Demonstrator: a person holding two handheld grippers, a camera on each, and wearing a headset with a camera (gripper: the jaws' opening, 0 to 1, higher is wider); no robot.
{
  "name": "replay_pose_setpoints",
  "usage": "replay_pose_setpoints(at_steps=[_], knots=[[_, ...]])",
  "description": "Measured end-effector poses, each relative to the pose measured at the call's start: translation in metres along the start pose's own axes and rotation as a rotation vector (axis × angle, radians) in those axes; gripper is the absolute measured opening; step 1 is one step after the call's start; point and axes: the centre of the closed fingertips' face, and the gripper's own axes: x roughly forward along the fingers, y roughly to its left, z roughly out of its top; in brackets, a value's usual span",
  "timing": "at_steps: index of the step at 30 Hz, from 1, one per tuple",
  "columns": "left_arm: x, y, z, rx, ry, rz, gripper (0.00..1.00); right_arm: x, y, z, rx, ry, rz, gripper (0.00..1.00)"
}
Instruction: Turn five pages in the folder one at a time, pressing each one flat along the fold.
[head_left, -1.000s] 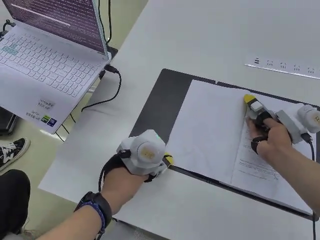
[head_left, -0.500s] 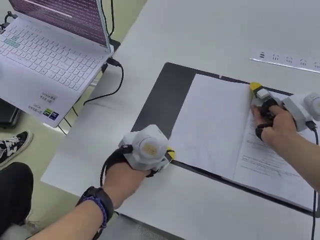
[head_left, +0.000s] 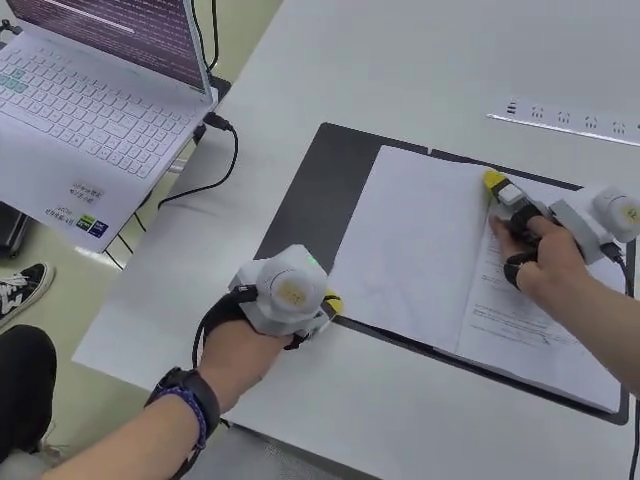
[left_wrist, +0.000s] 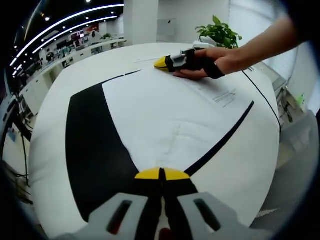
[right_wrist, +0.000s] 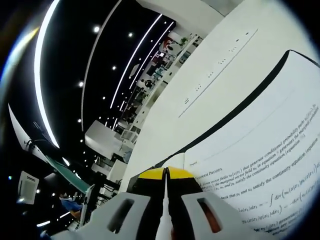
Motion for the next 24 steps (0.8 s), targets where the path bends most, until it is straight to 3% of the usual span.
replay_pose_setpoints(at_steps=[4, 12, 24], knots=[[0.000, 0.000, 0.000, 0.001, -0.001, 0.000, 0.00, -0.008, 0.003, -0.007, -0.003, 0.013, 0.017, 0.00], [0.000, 0.000, 0.000, 0.002, 0.001, 0.002, 0.00, -0.043, 0.038, -0.033, -0.026, 0.048, 0.046, 0.00], [0.000, 0.000, 0.000, 0.004, -0.002, 0.002, 0.00, -0.071, 0.052, -0.049, -0.015, 0.061, 0.057, 0.00]])
